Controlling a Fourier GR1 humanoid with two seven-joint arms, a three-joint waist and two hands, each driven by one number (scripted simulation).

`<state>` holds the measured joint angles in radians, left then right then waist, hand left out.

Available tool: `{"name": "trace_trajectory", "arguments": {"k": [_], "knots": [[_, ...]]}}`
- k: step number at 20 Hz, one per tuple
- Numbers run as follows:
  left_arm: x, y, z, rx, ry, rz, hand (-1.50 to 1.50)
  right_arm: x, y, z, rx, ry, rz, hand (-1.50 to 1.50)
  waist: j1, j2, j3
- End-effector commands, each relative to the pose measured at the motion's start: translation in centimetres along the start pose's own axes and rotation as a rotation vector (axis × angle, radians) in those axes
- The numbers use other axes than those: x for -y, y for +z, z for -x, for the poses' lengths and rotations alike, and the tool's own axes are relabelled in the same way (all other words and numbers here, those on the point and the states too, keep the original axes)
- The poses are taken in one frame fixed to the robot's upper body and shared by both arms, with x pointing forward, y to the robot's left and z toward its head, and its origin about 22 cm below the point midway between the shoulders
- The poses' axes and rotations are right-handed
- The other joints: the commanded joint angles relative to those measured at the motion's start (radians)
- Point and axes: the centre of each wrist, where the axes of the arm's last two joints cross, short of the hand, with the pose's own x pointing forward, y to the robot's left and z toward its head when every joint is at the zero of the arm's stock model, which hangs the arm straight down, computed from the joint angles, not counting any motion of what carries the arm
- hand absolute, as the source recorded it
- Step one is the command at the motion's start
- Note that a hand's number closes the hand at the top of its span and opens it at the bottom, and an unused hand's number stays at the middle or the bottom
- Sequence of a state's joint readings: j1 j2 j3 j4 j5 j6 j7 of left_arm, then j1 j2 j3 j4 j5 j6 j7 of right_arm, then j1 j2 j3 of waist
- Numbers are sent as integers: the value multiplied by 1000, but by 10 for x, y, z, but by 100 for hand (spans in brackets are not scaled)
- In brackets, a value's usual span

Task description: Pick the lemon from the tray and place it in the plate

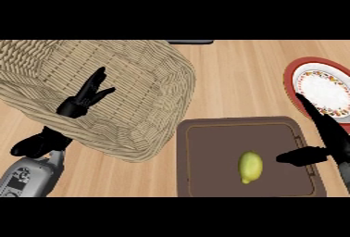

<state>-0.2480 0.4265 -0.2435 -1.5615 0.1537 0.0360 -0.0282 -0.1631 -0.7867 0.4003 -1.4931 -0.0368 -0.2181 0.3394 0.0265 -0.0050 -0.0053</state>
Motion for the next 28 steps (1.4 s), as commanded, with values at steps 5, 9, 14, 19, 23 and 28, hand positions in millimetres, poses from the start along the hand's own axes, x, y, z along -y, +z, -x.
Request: {"name": "trace_trajectory", "arguments": {"k": [5, 9, 14, 19, 23, 28], "knots": [[-19, 5, -2, 25, -11, -10, 0, -30, 20, -88, -87, 224, 40, -150, -22, 2, 3], [-2, 7, -5, 27, 3, 0, 0, -49, 23, -104, -227, 154, -99, -150, -22, 3, 4], [-5, 25, -10, 37, 11, -6, 0, -24, 26, -128, -324, 165, -281, -150, -11, 2, 4], [-27, 22, -7, 37, -7, -8, 0, 4, 19, -132, -430, 214, -259, -150, -16, 3, 4], [-27, 23, 11, 28, -7, -8, 0, -1, 31, -123, -442, 189, -279, -150, -32, 3, 4], [-39, 16, -21, 35, 0, -15, 0, 24, 20, -92, -471, 139, -265, -150, -29, 3, 5]]}}
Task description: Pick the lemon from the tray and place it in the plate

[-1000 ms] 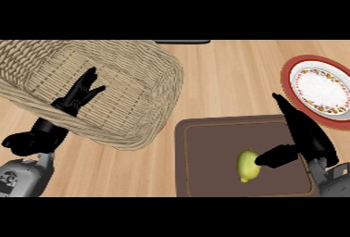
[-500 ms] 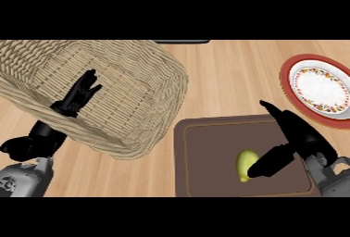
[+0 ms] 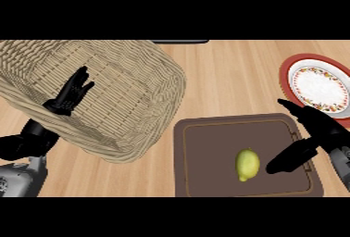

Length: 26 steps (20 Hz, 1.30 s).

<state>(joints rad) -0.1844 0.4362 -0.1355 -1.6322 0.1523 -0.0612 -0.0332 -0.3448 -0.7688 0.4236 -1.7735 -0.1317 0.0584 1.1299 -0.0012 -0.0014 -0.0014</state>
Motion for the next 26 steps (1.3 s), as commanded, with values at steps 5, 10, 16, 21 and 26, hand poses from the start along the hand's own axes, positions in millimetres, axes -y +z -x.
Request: {"name": "trace_trajectory", "arguments": {"k": [5, 10, 16, 21, 26], "knots": [[20, 19, 6, 12, -20, 1, 0, 7, -1, -3, -105, -10, -81, -150, 6, 0, 1], [17, 13, -4, 9, 16, 14, 0, 19, -23, 5, -120, 40, -116, -150, 10, 1, 1], [17, -5, 1, 9, -10, -12, 0, -19, -32, 18, -122, 65, -165, -150, 0, 1, 1], [11, 1, -10, 8, 15, 2, 0, -69, -45, 26, -159, 101, -234, -150, 4, 0, 1], [16, 16, 5, 9, -11, -16, 0, -68, -47, 19, -144, 93, -273, -150, 4, 0, 1]]}}
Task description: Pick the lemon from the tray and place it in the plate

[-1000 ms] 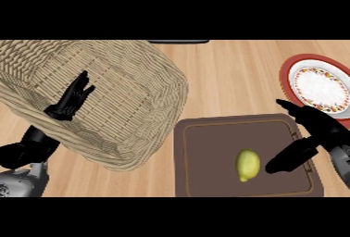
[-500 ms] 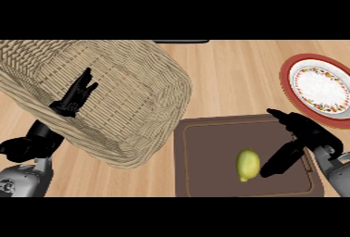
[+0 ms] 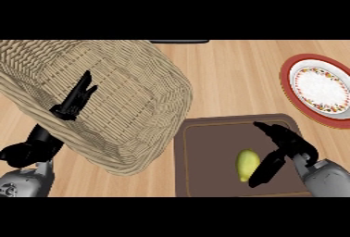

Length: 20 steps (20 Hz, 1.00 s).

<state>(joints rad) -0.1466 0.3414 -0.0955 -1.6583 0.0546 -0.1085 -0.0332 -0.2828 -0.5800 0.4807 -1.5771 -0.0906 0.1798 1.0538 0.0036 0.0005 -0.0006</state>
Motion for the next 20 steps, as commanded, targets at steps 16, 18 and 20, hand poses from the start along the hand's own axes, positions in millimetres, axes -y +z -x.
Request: {"name": "trace_trajectory", "arguments": {"k": [16, 18, 20], "knots": [[-7, 5, -12, 13, -14, -7, 0, -49, -31, 16, -2, 182, -126, 150, 8, -1, 1], [-9, -17, 4, 4, -3, 0, 0, -69, -40, -1, 31, 200, -44, 150, -1, 3, 1], [6, -12, -9, 1, 11, 5, 0, -65, -37, -1, 35, 202, -22, 150, 3, 0, 1]]}}
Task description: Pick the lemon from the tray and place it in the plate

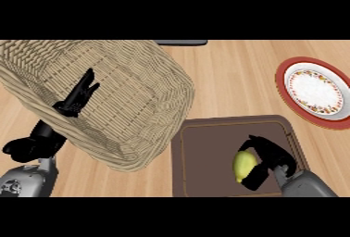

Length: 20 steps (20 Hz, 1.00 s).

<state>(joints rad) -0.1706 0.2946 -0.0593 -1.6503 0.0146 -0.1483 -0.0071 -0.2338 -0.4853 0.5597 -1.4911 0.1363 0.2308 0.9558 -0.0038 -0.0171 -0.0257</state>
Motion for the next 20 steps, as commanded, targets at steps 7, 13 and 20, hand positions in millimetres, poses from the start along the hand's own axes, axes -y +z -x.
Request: {"name": "trace_trajectory", "arguments": {"k": [7, 13, 20], "knots": [[-7, 3, -1, 12, 9, 9, 0, -52, 2, 3, 233, 364, 243, 150, 16, 14, 28], [-8, 16, 7, -13, 10, -9, 0, -84, 12, 30, 390, 506, 550, 150, 2, 11, 27], [-22, 14, -14, -8, -6, -18, 0, -64, 75, 33, 468, 416, 790, 150, -6, 10, 25]]}}
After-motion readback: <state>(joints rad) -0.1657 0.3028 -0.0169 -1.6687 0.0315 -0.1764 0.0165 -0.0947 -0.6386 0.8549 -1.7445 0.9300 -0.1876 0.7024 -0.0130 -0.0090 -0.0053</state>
